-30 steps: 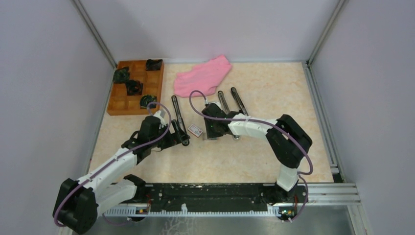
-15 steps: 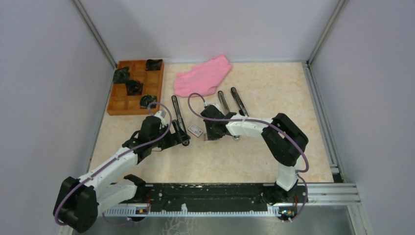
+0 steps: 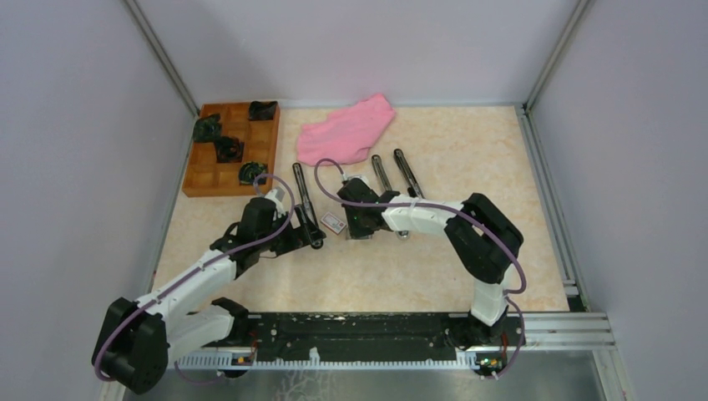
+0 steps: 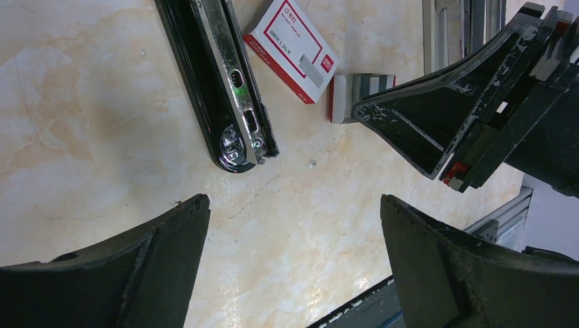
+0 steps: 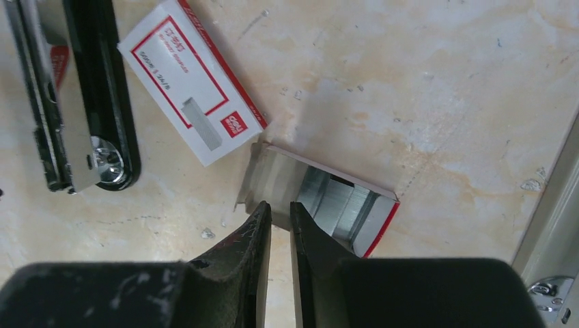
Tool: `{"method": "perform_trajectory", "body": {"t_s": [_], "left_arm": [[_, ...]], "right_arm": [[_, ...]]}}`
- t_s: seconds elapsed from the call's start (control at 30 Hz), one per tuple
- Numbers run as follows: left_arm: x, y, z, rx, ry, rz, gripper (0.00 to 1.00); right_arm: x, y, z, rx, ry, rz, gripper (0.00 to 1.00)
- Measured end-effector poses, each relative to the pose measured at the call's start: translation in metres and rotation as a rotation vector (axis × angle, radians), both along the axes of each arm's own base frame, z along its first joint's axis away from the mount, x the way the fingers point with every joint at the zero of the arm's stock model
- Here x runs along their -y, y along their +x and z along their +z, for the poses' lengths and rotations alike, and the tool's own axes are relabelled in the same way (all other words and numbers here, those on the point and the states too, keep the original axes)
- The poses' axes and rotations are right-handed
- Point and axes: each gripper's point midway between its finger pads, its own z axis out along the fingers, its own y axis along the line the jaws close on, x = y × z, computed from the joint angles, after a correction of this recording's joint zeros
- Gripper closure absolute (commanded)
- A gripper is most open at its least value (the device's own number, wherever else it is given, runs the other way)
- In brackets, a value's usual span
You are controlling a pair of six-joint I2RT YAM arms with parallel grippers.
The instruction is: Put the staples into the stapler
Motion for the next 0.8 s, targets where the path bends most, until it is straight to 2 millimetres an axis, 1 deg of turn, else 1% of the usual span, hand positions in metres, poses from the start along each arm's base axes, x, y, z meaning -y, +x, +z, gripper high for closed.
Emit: {"method": "perform_trajectory", "body": {"t_s": [0.2,0.33,0.43,0.57,0.8], "left_arm": [[0.001,-0.001,0.0,-0.003,-0.003,-0.002,0.01],[0.001,-0.001,0.0,-0.004,-0.004,-0.002,0.01],[0.001,-0.001,0.0,-0.003,-0.004,-0.002,0.01],[0.001,-0.001,0.0,-0.004,-0.005,-0.002,0.01],[0.001,-0.001,-0.001,-0.006,-0.006,0.0,0.01]], "right_arm": [[-0.004,0.0,0.006,0.014,-0.004,0.017,0.79],[0.005,0.001,0.007,0.029,-0.045,0.0,0.75],[0.013,0.006,0.01,0.049,-0.085,-0.025,0.74],[0.018,0.009,0.012,0.063,-0.112,-0.045,0.73],[0.019,0.012,0.011,0.065,-0.121,-0.06,0.73]]}}
